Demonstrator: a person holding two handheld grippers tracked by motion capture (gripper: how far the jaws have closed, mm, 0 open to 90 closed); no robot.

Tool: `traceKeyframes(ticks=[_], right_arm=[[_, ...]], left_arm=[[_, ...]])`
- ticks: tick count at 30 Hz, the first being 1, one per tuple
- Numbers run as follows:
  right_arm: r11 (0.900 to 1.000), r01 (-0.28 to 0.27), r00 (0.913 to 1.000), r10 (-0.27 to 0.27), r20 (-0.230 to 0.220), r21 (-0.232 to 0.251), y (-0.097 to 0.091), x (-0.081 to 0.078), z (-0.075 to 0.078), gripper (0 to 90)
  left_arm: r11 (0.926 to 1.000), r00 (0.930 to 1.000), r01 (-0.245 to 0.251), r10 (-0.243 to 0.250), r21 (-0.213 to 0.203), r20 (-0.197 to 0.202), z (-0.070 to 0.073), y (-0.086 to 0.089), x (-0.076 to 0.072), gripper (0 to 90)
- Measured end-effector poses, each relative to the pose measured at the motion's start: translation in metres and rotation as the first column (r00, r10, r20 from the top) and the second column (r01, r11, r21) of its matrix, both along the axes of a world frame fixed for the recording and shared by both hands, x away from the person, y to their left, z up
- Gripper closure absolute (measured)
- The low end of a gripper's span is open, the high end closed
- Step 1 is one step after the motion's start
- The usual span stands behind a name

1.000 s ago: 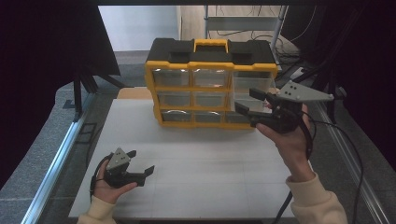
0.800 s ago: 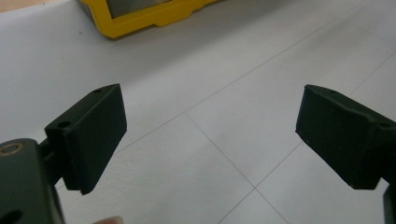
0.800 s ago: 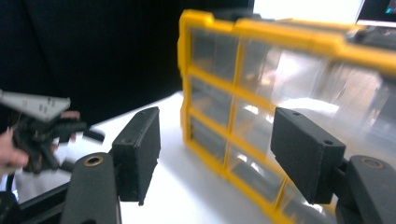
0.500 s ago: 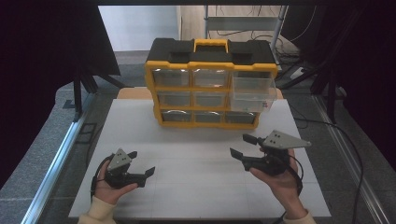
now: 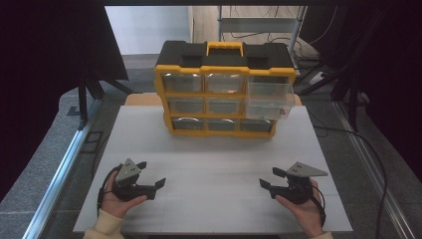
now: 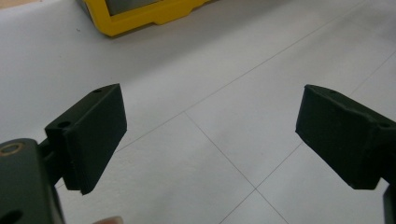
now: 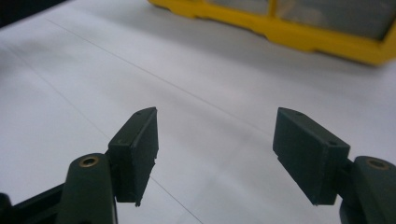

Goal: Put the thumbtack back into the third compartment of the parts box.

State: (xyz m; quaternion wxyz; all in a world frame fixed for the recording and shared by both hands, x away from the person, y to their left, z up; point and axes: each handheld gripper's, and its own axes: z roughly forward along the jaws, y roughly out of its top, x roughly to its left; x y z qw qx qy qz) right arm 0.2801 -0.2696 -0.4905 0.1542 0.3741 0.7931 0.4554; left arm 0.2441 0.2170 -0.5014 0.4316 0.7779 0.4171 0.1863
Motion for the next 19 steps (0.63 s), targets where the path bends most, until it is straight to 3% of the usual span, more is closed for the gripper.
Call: traceKeyframes(ticks=[6,19], right_arm=[[0.9998,0.02,0.9993,-0.02,-0.032,-0.009,-0.0041,0.0068,-0.011,31.2],[0.9997,0.02,0.9996,-0.021,-0.021,-0.015,-0.0052,0.0074,-0.0114,31.1]], left_arm=[[1.0,1.0,0.002,-0.002,0.004,-0.002,-0.001,-0.0011,0.0008,9.1],[1.0,1.0,-0.002,0.003,0.01,-0.005,-0.002,-0.0018,0.0021,9.1]])
